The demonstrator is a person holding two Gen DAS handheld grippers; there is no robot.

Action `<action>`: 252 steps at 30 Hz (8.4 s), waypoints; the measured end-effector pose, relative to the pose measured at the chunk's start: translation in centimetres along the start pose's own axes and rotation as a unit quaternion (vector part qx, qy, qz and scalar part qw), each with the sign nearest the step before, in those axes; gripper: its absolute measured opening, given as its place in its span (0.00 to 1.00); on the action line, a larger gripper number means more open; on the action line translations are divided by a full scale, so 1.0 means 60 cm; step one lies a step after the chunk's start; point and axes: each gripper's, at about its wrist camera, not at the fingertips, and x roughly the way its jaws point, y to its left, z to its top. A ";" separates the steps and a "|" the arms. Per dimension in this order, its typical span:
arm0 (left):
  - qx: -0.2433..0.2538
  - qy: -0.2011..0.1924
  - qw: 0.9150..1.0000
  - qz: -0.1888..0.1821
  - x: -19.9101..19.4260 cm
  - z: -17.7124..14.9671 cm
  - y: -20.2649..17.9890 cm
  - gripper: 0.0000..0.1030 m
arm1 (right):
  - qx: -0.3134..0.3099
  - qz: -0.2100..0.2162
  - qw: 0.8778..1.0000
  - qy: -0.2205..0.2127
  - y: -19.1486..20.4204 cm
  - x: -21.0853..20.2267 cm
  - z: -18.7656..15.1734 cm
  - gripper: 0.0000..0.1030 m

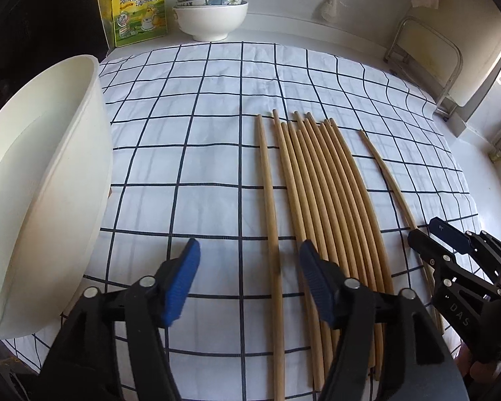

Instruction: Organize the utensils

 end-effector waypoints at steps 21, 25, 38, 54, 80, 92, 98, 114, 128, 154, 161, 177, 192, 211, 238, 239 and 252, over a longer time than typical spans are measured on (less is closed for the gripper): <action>0.019 -0.014 1.000 -0.001 0.008 0.002 -0.015 0.51 | -0.005 -0.012 1.000 -0.013 0.003 0.013 0.015 0.40; 0.021 -0.004 1.000 -0.019 0.003 -0.002 -0.020 0.39 | -0.003 -0.003 1.000 -0.016 0.005 0.011 0.010 0.40; 0.000 -0.012 1.000 -0.011 -0.006 0.006 0.004 0.51 | -0.007 0.000 1.000 -0.017 0.007 0.008 0.007 0.40; 0.023 -0.011 0.999 0.031 0.008 -0.005 -0.004 0.55 | -0.010 -0.002 1.000 -0.017 0.009 0.009 0.007 0.40; 0.024 -0.064 0.996 -0.062 -0.129 0.041 0.013 0.07 | 0.023 0.074 0.993 -0.084 0.049 -0.112 0.075 0.06; -0.014 -0.165 0.986 0.009 -0.264 0.102 0.232 0.07 | -0.041 0.166 0.977 -0.128 0.272 -0.153 0.221 0.06; -0.058 -0.155 0.986 0.037 -0.248 0.106 0.358 0.07 | -0.076 0.216 0.969 -0.094 0.414 -0.107 0.263 0.06; -0.091 -0.059 0.994 0.016 -0.124 0.069 0.430 0.07 | -0.077 0.187 0.979 0.041 0.500 0.050 0.231 0.06; -0.119 -0.105 0.986 0.046 -0.175 0.037 0.452 0.55 | -0.067 0.172 0.982 -0.035 0.461 -0.021 0.213 0.15; -0.010 -0.130 0.989 -0.069 -0.243 -0.031 0.100 0.62 | 0.054 0.031 0.995 -0.080 0.084 -0.165 -0.011 0.28; 0.008 -0.111 0.993 -0.033 -0.181 -0.050 0.041 0.65 | 0.053 0.042 0.995 -0.069 0.042 -0.114 -0.035 0.30; 0.010 -0.065 0.998 0.000 -0.077 -0.057 0.023 0.66 | 0.008 0.044 0.998 -0.042 0.062 -0.032 -0.014 0.30; -0.005 -0.053 0.999 -0.009 -0.055 -0.056 0.031 0.66 | -0.018 0.022 0.999 -0.021 0.074 -0.011 -0.010 0.30; 0.013 -0.064 0.998 0.006 -0.033 -0.049 0.006 0.75 | 0.039 0.037 0.998 -0.044 0.010 -0.021 -0.016 0.39; 0.056 -0.062 0.995 0.057 -0.027 -0.056 -0.008 0.80 | 0.042 0.044 0.997 -0.044 0.010 -0.017 -0.021 0.39; 0.053 -0.061 0.995 0.056 -0.026 -0.056 -0.006 0.81 | 0.042 0.044 0.997 -0.044 0.010 -0.017 -0.021 0.39; 0.049 -0.051 0.994 0.083 -0.016 -0.045 0.000 0.82 | 0.024 0.037 0.998 -0.039 0.018 -0.019 -0.020 0.43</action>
